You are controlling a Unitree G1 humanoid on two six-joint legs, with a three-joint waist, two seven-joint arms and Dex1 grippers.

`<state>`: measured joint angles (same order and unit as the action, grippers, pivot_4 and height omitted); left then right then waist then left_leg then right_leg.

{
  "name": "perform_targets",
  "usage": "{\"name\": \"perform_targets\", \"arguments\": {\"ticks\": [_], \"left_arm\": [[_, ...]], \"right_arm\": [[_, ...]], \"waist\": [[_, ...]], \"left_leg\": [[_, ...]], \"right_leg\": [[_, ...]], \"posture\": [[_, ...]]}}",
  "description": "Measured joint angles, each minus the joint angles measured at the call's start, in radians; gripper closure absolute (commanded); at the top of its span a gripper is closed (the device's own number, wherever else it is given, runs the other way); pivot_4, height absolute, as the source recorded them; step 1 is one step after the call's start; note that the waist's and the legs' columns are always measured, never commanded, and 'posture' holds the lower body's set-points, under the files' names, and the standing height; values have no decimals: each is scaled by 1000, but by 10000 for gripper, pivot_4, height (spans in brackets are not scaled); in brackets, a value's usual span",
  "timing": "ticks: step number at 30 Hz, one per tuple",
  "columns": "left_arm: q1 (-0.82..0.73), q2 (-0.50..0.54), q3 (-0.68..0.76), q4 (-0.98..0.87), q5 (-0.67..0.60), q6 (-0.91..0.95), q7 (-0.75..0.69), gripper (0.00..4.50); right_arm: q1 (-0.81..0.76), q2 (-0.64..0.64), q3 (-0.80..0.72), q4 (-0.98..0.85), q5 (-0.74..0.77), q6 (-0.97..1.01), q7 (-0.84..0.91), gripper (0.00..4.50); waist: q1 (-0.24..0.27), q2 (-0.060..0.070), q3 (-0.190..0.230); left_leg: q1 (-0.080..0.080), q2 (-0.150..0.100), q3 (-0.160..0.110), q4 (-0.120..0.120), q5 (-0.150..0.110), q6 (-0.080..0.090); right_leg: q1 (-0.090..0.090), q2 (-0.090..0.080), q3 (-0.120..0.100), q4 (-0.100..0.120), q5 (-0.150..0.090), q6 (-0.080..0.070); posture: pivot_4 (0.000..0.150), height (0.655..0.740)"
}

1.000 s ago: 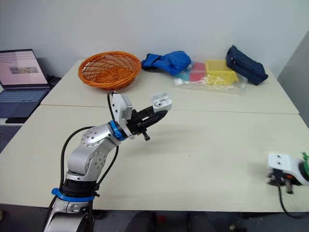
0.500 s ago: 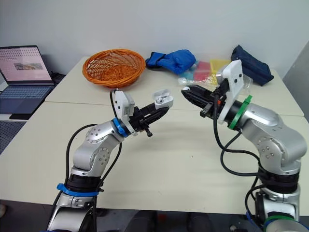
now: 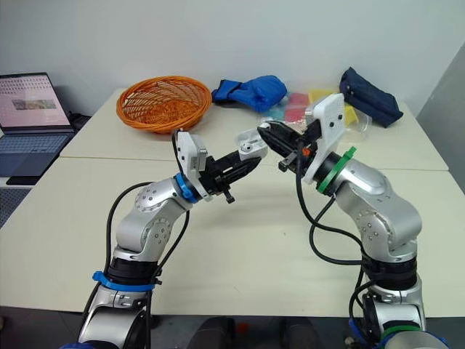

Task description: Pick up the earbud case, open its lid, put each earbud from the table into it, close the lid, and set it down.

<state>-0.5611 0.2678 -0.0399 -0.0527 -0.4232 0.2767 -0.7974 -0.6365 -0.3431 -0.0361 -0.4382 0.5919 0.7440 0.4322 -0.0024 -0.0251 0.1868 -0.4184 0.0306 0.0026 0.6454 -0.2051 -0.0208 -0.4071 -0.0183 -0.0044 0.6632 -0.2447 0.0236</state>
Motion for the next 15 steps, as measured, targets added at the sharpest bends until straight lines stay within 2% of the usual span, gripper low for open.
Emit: {"name": "perform_targets", "arguments": {"ticks": [15], "left_arm": [[1, 3, -1, 5, 0, 0, -1, 37544]], "right_arm": [[-2, 11, 39, 15, -33, -28, 5, 40832]], "waist": [[0, 0, 0]], "left_leg": [[0, 0, 0, 0, 0, 0]], "right_leg": [[0, 0, 0, -1, 0, 0]], "posture": [[1500, 7400]]}}
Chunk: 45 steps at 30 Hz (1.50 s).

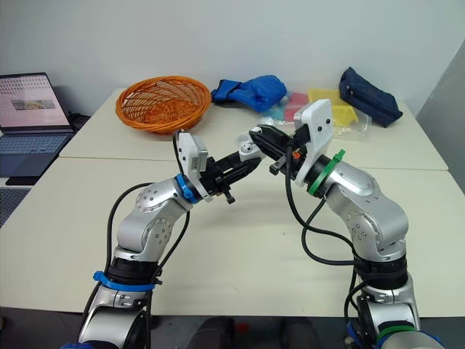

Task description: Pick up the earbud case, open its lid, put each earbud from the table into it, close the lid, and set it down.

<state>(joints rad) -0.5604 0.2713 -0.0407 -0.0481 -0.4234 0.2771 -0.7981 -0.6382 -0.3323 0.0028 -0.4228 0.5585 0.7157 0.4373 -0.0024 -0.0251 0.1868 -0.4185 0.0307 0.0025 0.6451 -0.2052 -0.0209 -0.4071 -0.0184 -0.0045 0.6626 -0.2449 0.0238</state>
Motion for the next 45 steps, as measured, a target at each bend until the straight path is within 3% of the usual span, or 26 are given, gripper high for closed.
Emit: {"name": "perform_targets", "arguments": {"ticks": [18, 29, 30, 37, 42, 45], "left_arm": [[18, 1, 0, -20, -1, 2, 1, 37544], [23, 1, 1, -26, -3, 3, 2, 37544], [23, 0, 1, -26, -3, 3, 1, 37544], [24, 0, -1, -30, -3, 3, 0, 37544], [27, 12, 2, -28, -4, 2, -8, 37544], [25, 9, -4, -25, -4, -2, -22, 37544]], "right_arm": [[22, -21, 17, 25, -29, -12, 20, 40832], [32, -32, 11, 24, -28, -13, 20, 1903], [32, -31, 12, 24, -29, -13, 20, 143], [30, -34, -30, 17, 46, 13, 39, 143], [-75, -221, -144, 14, 247, 149, 168, 143], [-179, -272, -166, 97, 285, 182, 205, 6295]], "waist": [[0, 0, 0], [0, 0, 0], [0, 0, 0], [0, 0, 0], [1, 1, 1], [-1, 1, 1]], "left_leg": [[0, 0, 0, 0, 0, 0], [0, 0, 0, -1, 0, 0], [0, 0, 0, -1, 0, 0], [-1, 0, 0, -1, 0, 0], [-2, 0, 0, -1, 0, 0], [-1, 0, 0, -1, 0, 0]], "right_leg": [[0, 0, 0, 0, 0, 0], [0, 0, 0, -1, 0, 0], [0, 0, 0, -1, 0, 0], [0, 0, 0, -2, 0, 0], [-1, -1, -1, -3, 0, 0], [-1, 0, -1, -3, -1, -1]], "posture": [[1500, 7400], [1500, 7400], [1500, 7400], [1500, 7400], [1500, 7400], [1500, 7400]]}}
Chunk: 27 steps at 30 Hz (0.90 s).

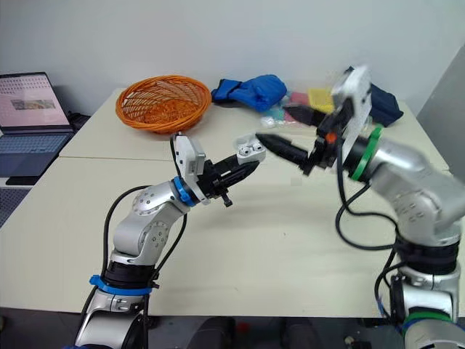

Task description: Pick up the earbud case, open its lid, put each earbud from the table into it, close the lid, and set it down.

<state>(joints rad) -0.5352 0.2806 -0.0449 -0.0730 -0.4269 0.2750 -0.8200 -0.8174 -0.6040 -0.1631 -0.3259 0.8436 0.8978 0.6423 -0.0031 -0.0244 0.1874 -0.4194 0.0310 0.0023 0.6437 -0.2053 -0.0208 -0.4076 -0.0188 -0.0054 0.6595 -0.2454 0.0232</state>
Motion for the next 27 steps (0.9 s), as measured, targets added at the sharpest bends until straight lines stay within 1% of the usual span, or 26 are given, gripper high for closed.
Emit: {"name": "perform_targets", "arguments": {"ticks": [2, 6, 8, 10, 11, 14, 16, 20, 27], "left_arm": [[-1, 0, -8, 2, 1, -5, -6, 37544], [-9, -3, -19, 5, 6, -21, -17, 37544], [-13, -4, -27, 5, 10, -25, -19, 37544], [-15, -7, -32, 6, 13, -27, -19, 37544], [-15, -9, -33, 6, 13, -27, -19, 37544], [-15, -11, -37, 5, 13, -26, -18, 37544], [-13, -7, -33, 5, 12, -25, -17, 37544], [-10, -3, -31, 3, 11, -23, -16, 37544], [-9, -3, -31, 2, 11, -22, -9, 37544]], "right_arm": [[-37, -34, 36, 87, -39, -8, 39, 13516], [-109, -51, 192, 258, -201, -40, 73, 28694], [-145, -15, 230, 315, -246, -48, 75, 35835], [-192, 52, 251, 353, -276, -53, 61, 43505], [-214, 85, 258, 367, -282, -51, 48, 44782], [-234, 129, 264, 396, -303, -39, 30, 44782], [-234, 131, 264, 432, -316, -39, 43, 44782], [-227, 117, 265, 479, -330, -37, 99, 44782], [-227, 110, 265, 441, -339, 5, 145, 44782]], "waist": [[0, 0, 0], [-3, 0, 0], [-3, 0, 0], [-5, 0, 0], [-6, 0, 0], [1, 0, 0], [8, 0, 0], [7, 0, 0], [1, 0, 0]], "left_leg": [[0, 0, 0, 0, 0, 0], [-2, 0, 1, -1, 0, 0], [-4, 0, 1, -1, 0, 0], [-9, 0, 2, -1, 0, 0], [-12, 0, 2, 0, 0, 0], [-13, 0, -1, 0, 0, 0], [-14, -1, -1, 0, 0, 0], [-14, -2, 0, 1, 0, 0], [-13, 0, -1, 1, 0, 0]], "right_leg": [[0, 0, 0, 0, 0, 0], [-3, 0, 1, 0, 0, 0], [-5, 1, 2, 1, 0, 0], [-11, 1, 3, 3, 1, -2], [-14, 1, 3, 4, 3, -5], [-14, 0, -1, 3, 3, -5], [-13, -1, -2, 3, 3, -5], [-13, -1, -1, 2, 3, -4], [-14, 1, -1, 3, 3, -4]], "posture": [[1500, 7400], [1500, 7400], [1500, 7400], [1500, 7400], [1500, 7400], [1500, 7400], [1500, 7400], [1500, 7400], [1500, 7400]]}}
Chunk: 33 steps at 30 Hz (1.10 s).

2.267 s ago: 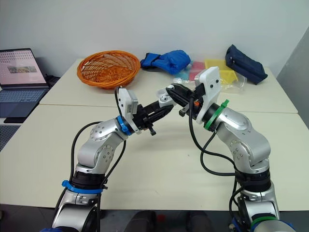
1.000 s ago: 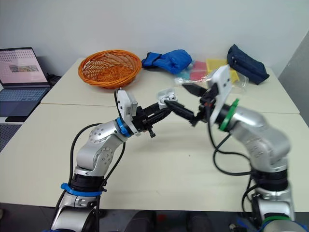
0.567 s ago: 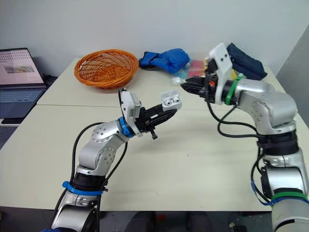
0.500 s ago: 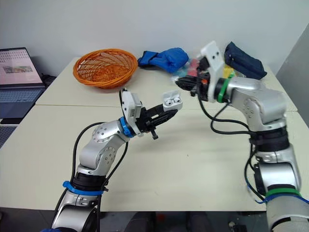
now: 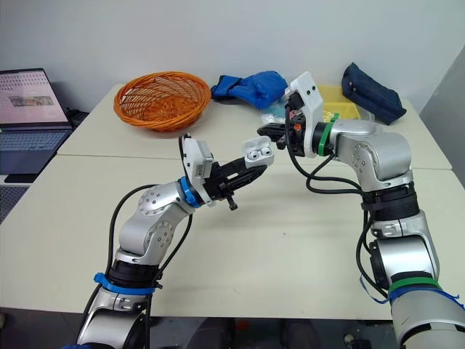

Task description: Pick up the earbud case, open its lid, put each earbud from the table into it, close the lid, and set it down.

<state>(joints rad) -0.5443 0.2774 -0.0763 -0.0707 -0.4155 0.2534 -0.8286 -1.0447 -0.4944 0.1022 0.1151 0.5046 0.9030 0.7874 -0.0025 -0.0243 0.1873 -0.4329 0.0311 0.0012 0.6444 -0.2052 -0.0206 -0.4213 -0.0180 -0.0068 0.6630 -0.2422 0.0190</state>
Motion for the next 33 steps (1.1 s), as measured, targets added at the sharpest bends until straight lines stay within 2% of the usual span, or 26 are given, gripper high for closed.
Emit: {"name": "perform_targets", "arguments": {"ticks": [11, 18, 22, 24, 33], "left_arm": [[-1, -5, -3, 1, -2, 0, 1, 37544], [-9, -11, -3, 6, -2, 6, 13, 37544], [-14, -18, 3, 7, -2, 8, 34, 37544], [-14, -19, 2, 7, -3, 8, 35, 37544], [-19, -19, 2, 42, -2, 26, 43, 37544]], "right_arm": [[0, -13, -41, -126, 59, 136, 5, 44782], [50, -42, -34, -241, 23, 86, -31, 44782], [61, 103, -91, -305, 8, 72, -208, 44782], [64, 134, -94, -348, 9, 75, -267, 44782], [204, 143, -86, -484, 8, 135, -372, 44782]], "waist": [[0, 0, 0], [0, 0, 0], [-7, 0, 0], [-5, 0, 0], [0, 0, 0]], "left_leg": [[0, 0, 0, 0, 0, 0], [0, 0, 0, 1, 0, 0], [0, 1, 0, 0, 0, 0], [0, 1, -1, 0, 0, 0], [0, -1, 1, 1, 0, 0]], "right_leg": [[0, 0, 0, 0, 0, 0], [0, 0, 0, 0, 0, 0], [0, 0, 1, 1, 0, 0], [0, 0, 0, 1, 0, 0], [1, -1, 1, 0, 0, 1]], "posture": [[1500, 7400], [1500, 7400], [1500, 7400], [1500, 7400], [1500, 7400]]}}
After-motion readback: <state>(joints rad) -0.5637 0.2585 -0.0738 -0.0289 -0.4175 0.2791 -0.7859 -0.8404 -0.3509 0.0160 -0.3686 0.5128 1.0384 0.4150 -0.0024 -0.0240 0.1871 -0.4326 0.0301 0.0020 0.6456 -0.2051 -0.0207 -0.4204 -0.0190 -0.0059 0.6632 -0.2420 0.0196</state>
